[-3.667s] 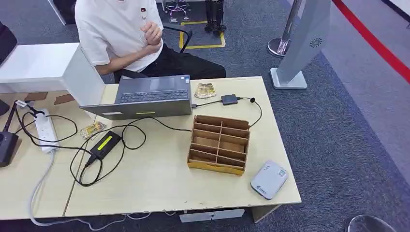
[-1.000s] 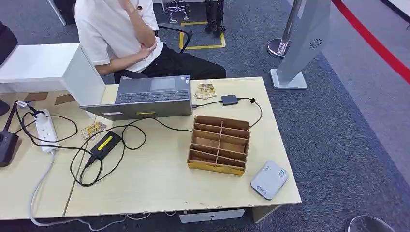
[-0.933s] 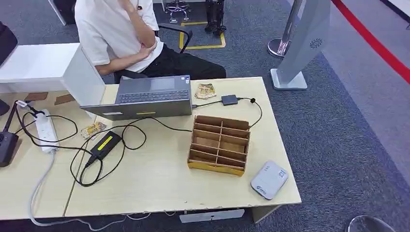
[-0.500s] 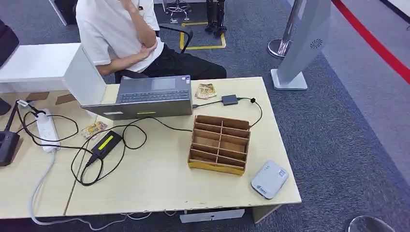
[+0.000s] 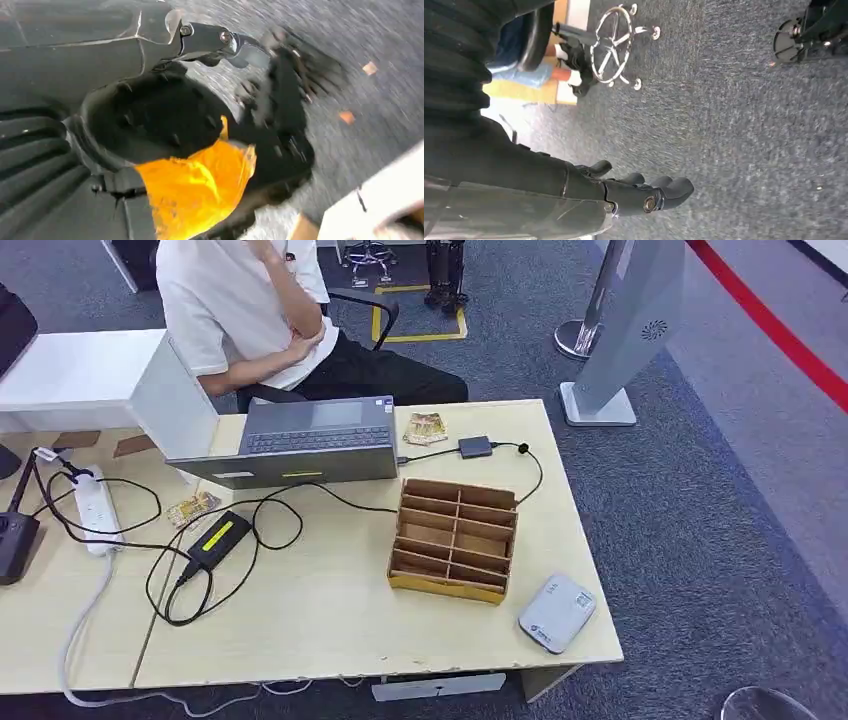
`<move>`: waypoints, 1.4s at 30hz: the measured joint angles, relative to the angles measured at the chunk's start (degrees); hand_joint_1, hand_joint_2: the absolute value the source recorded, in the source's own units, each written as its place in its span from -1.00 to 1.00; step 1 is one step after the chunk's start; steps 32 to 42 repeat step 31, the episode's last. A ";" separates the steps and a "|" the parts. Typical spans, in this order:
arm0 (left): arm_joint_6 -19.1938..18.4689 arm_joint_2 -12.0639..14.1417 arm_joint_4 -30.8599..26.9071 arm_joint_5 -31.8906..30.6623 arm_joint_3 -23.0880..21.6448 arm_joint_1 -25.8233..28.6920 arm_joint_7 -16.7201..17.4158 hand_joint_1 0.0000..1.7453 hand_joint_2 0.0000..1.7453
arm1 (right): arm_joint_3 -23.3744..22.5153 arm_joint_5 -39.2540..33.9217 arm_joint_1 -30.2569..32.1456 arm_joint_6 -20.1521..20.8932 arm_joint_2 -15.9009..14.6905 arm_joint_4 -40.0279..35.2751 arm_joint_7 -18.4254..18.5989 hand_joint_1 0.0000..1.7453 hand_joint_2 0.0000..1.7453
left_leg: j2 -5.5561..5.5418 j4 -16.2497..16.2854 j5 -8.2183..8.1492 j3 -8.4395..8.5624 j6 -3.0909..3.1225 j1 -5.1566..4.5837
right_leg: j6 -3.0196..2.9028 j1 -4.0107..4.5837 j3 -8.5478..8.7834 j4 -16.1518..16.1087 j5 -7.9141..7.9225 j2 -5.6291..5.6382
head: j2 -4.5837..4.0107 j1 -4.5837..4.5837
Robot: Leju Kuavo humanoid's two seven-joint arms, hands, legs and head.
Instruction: Pass the card to the sensor for recognition and then transmit it.
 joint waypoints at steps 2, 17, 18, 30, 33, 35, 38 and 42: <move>-0.18 0.00 -0.02 -0.04 -0.15 -0.11 -1.14 -1.00 1.00 | 0.40 0.39 -0.04 1.19 -0.11 0.00 -0.40 -1.00 1.00 | 0.03 0.00 0.00 0.01 0.00 0.00 | 0.00 0.00 0.02 0.00 0.00 0.02 | -0.02 -0.02; 3.19 1.18 -0.17 -1.51 -0.94 -0.13 -1.25 -1.00 1.00 | 3.56 4.68 -0.19 1.32 -0.24 0.00 0.30 -1.00 -1.00 | 0.02 0.00 0.00 0.01 0.00 0.00 | 0.00 0.00 0.02 0.00 0.00 0.01 | -0.02 0.00; 3.21 1.25 -0.17 -1.57 -1.01 -0.12 -1.25 -1.00 1.00 | 3.65 4.74 -0.19 1.43 -0.24 0.00 0.30 -1.00 -1.00 | 0.02 0.00 0.00 0.01 0.00 0.00 | 0.00 0.00 0.01 0.00 0.00 0.01 | -0.02 0.00; 4.39 1.55 -0.17 -2.10 -1.88 -0.13 -2.21 -1.00 1.00 | 4.72 5.71 -0.19 0.94 -0.24 0.00 1.00 -1.00 -1.00 | 0.02 0.00 0.00 0.01 0.00 0.00 | 0.00 0.00 0.02 0.00 0.00 0.01 | 0.00 0.00; 4.39 1.55 -0.20 -2.10 -1.88 -0.13 -2.21 -1.00 1.00 | 4.83 5.73 -0.20 0.97 -0.24 0.00 0.98 -1.00 -1.00 | 0.02 0.00 0.00 0.01 0.00 0.00 | 0.00 0.00 0.02 0.00 0.00 0.01 | 0.00 0.00; 4.39 1.55 -0.20 -2.10 -1.88 -0.13 -2.21 -1.00 1.00 | 4.83 5.73 -0.20 0.97 -0.24 0.00 0.98 -1.00 -1.00 | 0.02 0.00 0.00 0.01 0.00 0.00 | 0.00 0.00 0.02 0.00 0.00 0.01 | 0.00 0.00; 4.39 1.55 -0.20 -2.10 -1.88 -0.13 -2.21 -1.00 1.00 | 4.83 5.73 -0.20 0.97 -0.24 0.00 0.98 -1.00 -1.00 | 0.02 0.00 0.00 0.01 0.00 0.00 | 0.00 0.00 0.02 0.00 0.00 0.01 | 0.00 0.00; 4.39 1.55 -0.20 -2.10 -1.88 -0.13 -2.21 -1.00 1.00 | 4.83 5.73 -0.20 0.97 -0.24 0.00 0.98 -1.00 -1.00 | 0.02 0.00 0.00 0.01 0.00 0.00 | 0.00 0.00 0.02 0.00 0.00 0.01 | 0.00 0.00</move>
